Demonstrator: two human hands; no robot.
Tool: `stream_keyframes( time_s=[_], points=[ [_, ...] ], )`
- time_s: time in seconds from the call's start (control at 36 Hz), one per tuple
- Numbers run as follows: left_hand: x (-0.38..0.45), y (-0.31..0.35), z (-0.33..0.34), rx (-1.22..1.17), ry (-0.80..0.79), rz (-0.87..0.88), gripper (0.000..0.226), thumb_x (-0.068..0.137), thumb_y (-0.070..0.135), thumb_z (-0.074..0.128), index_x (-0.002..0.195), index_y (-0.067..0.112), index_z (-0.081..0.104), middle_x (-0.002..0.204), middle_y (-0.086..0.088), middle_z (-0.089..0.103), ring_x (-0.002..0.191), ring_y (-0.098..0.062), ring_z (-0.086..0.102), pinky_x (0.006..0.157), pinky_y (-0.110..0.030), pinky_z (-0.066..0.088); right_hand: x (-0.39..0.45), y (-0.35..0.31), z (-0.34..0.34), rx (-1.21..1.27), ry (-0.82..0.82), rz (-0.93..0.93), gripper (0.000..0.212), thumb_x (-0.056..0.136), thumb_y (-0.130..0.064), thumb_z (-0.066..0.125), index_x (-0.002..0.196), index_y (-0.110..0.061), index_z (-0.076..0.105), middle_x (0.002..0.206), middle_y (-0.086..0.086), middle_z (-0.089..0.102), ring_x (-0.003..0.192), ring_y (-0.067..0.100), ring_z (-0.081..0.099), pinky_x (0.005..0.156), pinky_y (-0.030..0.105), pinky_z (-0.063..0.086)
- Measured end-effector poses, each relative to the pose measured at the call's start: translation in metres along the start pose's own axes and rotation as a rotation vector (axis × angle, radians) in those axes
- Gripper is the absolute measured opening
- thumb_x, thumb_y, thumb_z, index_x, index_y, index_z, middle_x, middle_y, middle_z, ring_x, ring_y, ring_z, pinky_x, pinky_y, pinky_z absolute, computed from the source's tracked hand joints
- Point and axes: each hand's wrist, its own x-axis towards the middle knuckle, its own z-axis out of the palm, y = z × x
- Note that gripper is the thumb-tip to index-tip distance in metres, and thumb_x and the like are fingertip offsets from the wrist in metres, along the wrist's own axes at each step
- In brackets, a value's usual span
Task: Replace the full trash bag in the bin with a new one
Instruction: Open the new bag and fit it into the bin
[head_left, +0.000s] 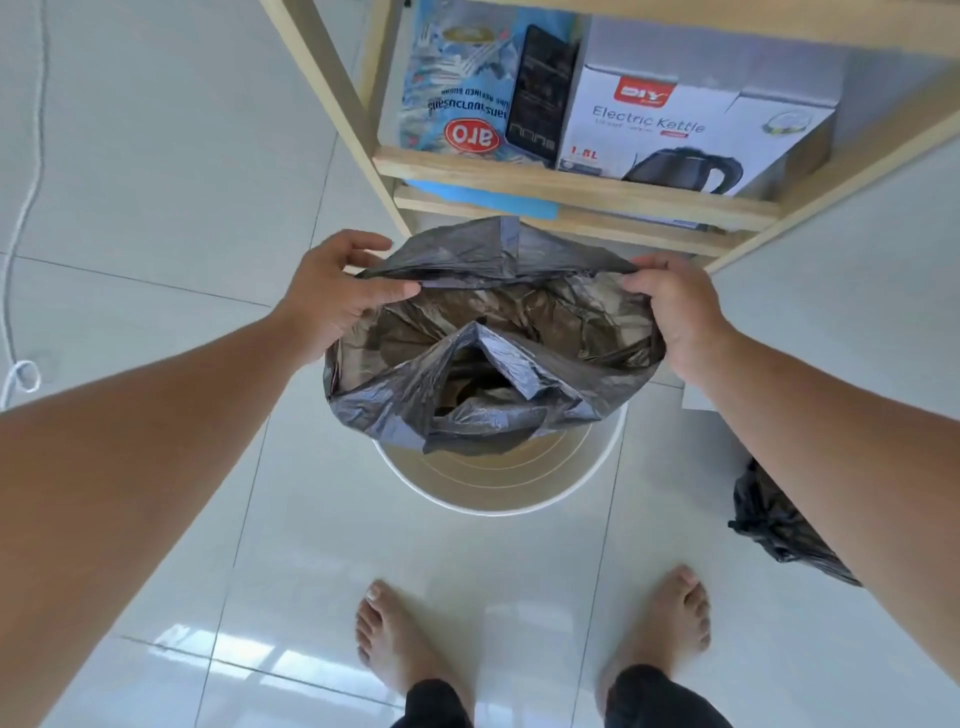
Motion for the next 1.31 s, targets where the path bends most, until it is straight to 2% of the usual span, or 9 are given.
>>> stream_keyframes(
  time_s=[0.19,0.28,0.39,0.47,0.58,0.83,0.92,1.06,1.31],
  points=[
    [0.016,0.013,0.007,0.19,0.058,0.03,0.025,0.084,0.041,0.074,0.082,0.017,0.079,0.072,-0.02,0.069,0.059,-0.023,0.055,0.06,-0.035,0.046,-0.011,-0.011,0.01,-0.251,0.018,-0.367,0.012,0.084,-0.024,0.073,0.074,-0.016,0.074,0.059,0.007,0.062,0.053,0.015,0.055,0.054,0.026,0.044],
    [0.025,0.016,0.009,0.31,0.06,-0.051,0.02,0.094,0.025,0.06,0.089,0.011,0.073,0.081,-0.016,0.071,0.069,-0.025,0.064,0.065,-0.033,0.055,-0.005,-0.019,0.02,-0.32,-0.028,-0.237,0.032,0.085,-0.025,0.068,0.056,-0.02,0.057,0.056,0.004,0.052,0.049,0.012,0.047,0.055,0.027,0.039],
    [0.035,0.014,0.015,0.12,0.117,-0.341,0.032,0.081,0.035,0.072,0.063,0.012,0.059,0.054,-0.005,0.054,0.038,-0.02,0.048,0.038,-0.018,0.04,0.013,-0.019,0.031,-0.285,0.004,0.129,0.031,0.08,-0.03,0.069,0.098,-0.005,0.069,0.096,0.011,0.069,0.084,0.025,0.065,0.077,0.037,0.054],
    [0.042,0.012,0.019,0.078,0.043,-0.459,0.035,0.086,0.036,0.069,0.064,0.013,0.053,0.041,-0.004,0.047,0.025,-0.016,0.038,0.037,-0.015,0.034,0.021,-0.019,0.036,-0.265,0.0,0.287,0.035,0.074,-0.025,0.066,0.102,-0.004,0.07,0.092,0.017,0.07,0.078,0.029,0.068,0.075,0.043,0.057],
    [0.045,0.005,0.021,0.063,0.032,-0.467,0.018,0.089,0.024,0.05,0.073,0.015,0.052,0.072,-0.011,0.051,0.05,-0.02,0.043,0.055,-0.025,0.035,0.034,-0.017,0.037,-0.286,-0.033,0.325,0.02,0.084,-0.027,0.062,0.092,-0.009,0.063,0.077,0.01,0.061,0.05,0.021,0.058,0.044,0.024,0.046],
    [0.026,-0.035,0.02,-0.092,-0.115,-0.619,0.031,0.09,0.039,0.064,0.092,0.008,0.069,0.104,-0.013,0.071,0.092,-0.026,0.069,0.092,-0.042,0.055,0.017,0.027,0.012,-0.412,-0.082,0.427,0.015,0.081,-0.027,0.068,0.083,-0.013,0.062,0.078,0.011,0.063,0.065,0.023,0.06,0.059,0.03,0.052],
    [0.001,-0.048,0.008,-0.197,-0.109,-0.563,0.06,0.071,0.055,0.079,0.112,0.011,0.073,0.108,-0.009,0.076,0.1,-0.027,0.073,0.09,-0.043,0.057,0.001,0.032,-0.001,-0.358,-0.141,0.42,0.022,0.083,-0.037,0.065,0.084,-0.016,0.059,0.075,0.006,0.061,0.062,0.02,0.055,0.059,0.026,0.048],
    [-0.056,-0.067,-0.013,-0.042,-0.028,-0.481,0.021,0.08,0.039,0.065,0.09,0.021,0.068,0.083,-0.003,0.063,0.067,-0.02,0.055,0.064,-0.03,0.045,-0.037,0.043,-0.026,-0.305,-0.185,0.475,0.028,0.091,-0.042,0.051,0.081,-0.016,0.056,0.079,0.008,0.058,0.062,0.021,0.049,0.057,0.028,0.041],
    [-0.106,-0.055,0.006,0.096,-0.065,-0.585,0.033,0.088,0.034,0.066,0.101,0.004,0.065,0.086,-0.014,0.069,0.065,-0.024,0.067,0.05,-0.03,0.057,-0.088,0.047,-0.019,-0.399,-0.137,0.473,0.028,0.089,-0.036,0.063,0.099,-0.01,0.058,0.068,0.008,0.058,0.041,0.014,0.041,0.041,0.02,0.03]
  ],
)
